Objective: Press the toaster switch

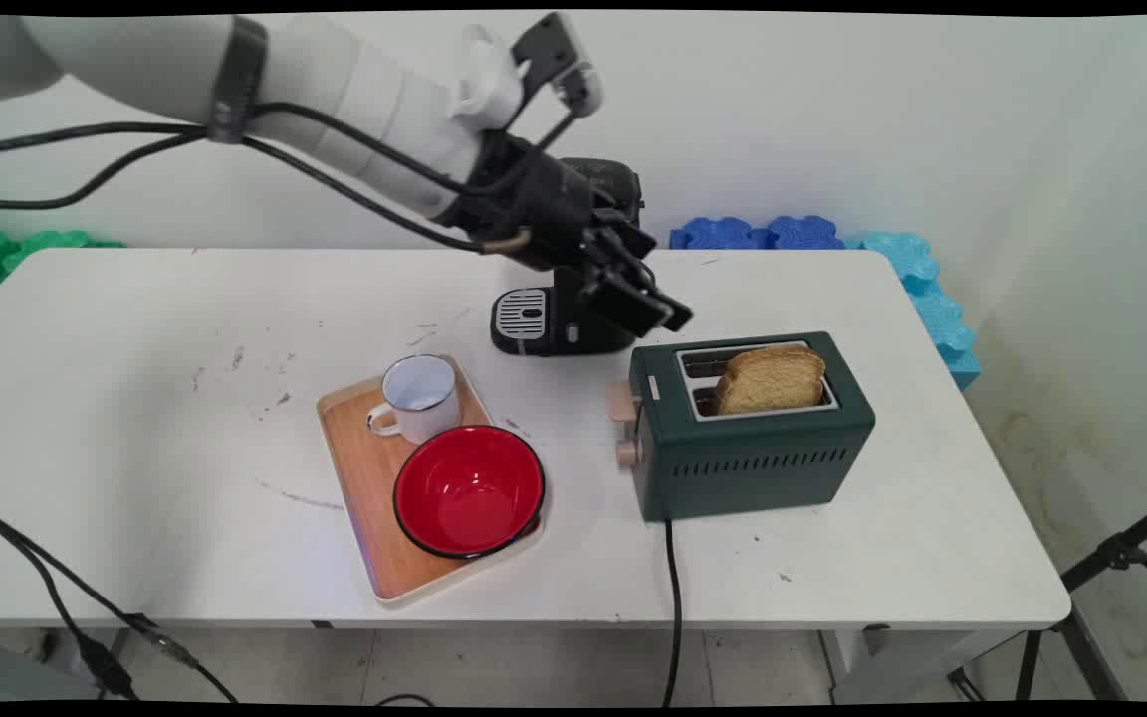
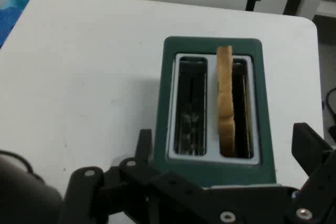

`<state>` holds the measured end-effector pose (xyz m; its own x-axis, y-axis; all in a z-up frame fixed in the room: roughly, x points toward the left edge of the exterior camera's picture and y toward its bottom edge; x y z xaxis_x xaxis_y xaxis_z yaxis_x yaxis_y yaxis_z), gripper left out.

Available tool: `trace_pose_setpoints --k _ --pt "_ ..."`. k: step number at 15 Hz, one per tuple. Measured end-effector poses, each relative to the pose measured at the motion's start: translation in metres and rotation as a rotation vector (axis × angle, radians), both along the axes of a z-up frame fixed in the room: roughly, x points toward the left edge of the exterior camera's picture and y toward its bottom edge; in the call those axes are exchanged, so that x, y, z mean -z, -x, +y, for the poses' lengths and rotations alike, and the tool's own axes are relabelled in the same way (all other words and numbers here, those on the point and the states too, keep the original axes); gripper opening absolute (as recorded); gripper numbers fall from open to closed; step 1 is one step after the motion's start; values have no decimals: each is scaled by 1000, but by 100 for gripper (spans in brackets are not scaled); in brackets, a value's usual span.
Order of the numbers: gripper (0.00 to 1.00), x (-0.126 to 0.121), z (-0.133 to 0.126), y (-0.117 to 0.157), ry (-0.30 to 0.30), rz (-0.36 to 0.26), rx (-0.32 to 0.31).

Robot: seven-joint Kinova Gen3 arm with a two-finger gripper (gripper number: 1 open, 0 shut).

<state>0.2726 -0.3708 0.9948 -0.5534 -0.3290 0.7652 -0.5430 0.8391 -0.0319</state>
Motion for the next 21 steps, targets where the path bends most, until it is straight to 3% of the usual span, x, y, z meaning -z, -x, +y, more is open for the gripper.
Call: trace_pose_setpoints --k 5,6,21 --pt "100 9 6 -26 -16 13 -10" --pt "0 11 7 -30 -19 17 -11" --pt "0 75 5 -54 -131 48 2"
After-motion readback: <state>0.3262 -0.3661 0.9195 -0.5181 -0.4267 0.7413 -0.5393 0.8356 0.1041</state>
